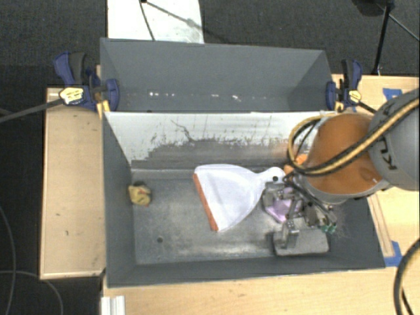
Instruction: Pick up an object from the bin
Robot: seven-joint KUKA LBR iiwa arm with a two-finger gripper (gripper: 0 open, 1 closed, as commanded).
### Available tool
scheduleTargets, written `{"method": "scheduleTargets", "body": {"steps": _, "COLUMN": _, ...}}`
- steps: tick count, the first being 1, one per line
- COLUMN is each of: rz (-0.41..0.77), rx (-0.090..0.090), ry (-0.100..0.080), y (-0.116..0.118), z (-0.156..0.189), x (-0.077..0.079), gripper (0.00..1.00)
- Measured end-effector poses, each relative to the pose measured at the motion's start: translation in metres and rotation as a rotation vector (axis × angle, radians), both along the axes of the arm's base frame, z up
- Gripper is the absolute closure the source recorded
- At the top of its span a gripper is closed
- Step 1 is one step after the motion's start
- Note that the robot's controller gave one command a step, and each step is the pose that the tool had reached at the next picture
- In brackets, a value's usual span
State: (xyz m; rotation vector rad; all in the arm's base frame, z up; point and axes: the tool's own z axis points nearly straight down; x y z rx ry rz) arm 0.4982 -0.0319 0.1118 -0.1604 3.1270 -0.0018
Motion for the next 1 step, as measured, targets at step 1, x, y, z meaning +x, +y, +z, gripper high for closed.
{"method": "scheduleTargets", "body": {"steps": 1, "rz": 0.249, "rx": -0.001, "ry": 0.007, "y": 0.0417, "z": -0.0322, "x": 0.0082, "gripper": 0.00}}
